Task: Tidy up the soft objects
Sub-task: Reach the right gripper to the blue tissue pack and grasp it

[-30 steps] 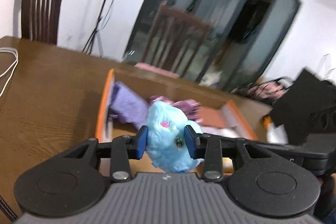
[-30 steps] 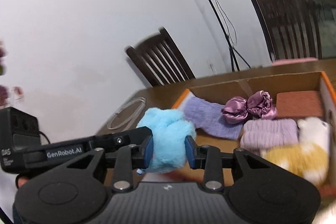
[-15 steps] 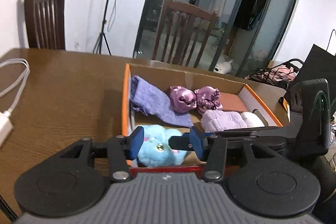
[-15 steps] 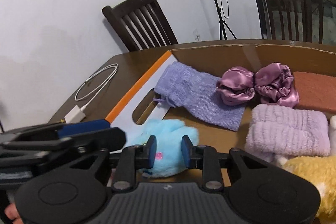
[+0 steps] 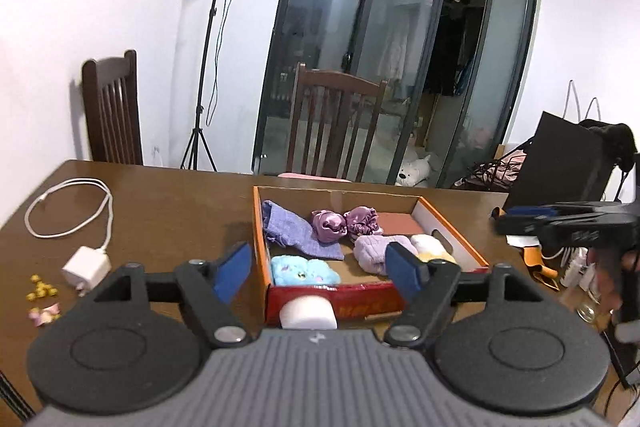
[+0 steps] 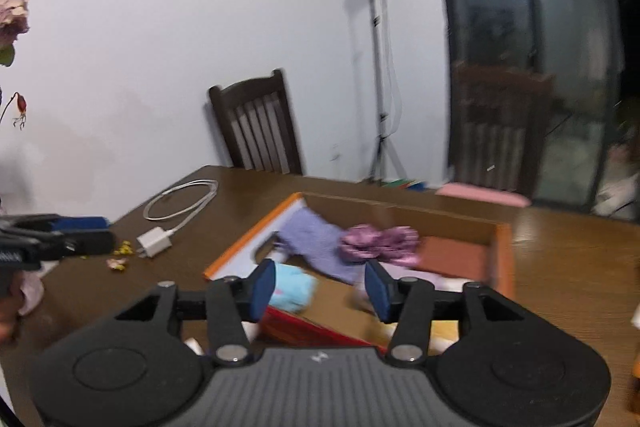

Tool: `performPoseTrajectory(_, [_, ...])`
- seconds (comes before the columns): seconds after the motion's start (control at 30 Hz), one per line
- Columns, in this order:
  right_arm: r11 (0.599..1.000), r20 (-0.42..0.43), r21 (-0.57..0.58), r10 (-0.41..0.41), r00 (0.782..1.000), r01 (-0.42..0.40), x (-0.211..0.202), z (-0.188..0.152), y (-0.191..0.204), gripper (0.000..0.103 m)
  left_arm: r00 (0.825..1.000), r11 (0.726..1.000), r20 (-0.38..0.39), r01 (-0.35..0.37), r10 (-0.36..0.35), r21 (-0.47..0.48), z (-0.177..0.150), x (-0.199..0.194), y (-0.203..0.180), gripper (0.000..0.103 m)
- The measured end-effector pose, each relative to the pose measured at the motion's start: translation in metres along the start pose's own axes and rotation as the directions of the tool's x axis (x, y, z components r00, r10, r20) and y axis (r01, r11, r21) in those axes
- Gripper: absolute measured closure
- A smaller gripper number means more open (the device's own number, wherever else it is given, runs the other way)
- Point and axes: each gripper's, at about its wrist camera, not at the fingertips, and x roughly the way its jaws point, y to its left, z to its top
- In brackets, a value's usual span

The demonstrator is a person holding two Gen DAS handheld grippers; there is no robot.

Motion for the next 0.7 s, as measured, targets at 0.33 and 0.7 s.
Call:
performPoseTrajectory(0.33, [1.0,0.139,-0.02,-0.009,0.99,0.012,-0.097,-0.01,0.021,0.042,0.993,0.998,0.113,-0.037,0.03,0.056,-0.013,-0.076,-0.038,0.018])
performPoseTrajectory(0.7, [0.984,0.181,-0.175,0.011,0.983,0.021,-0.138,-0.112,0.092,0.022,0.991,0.994,0.116,-0.075,0.065,0.085,-0.115,-0.128,-0.068,0.01])
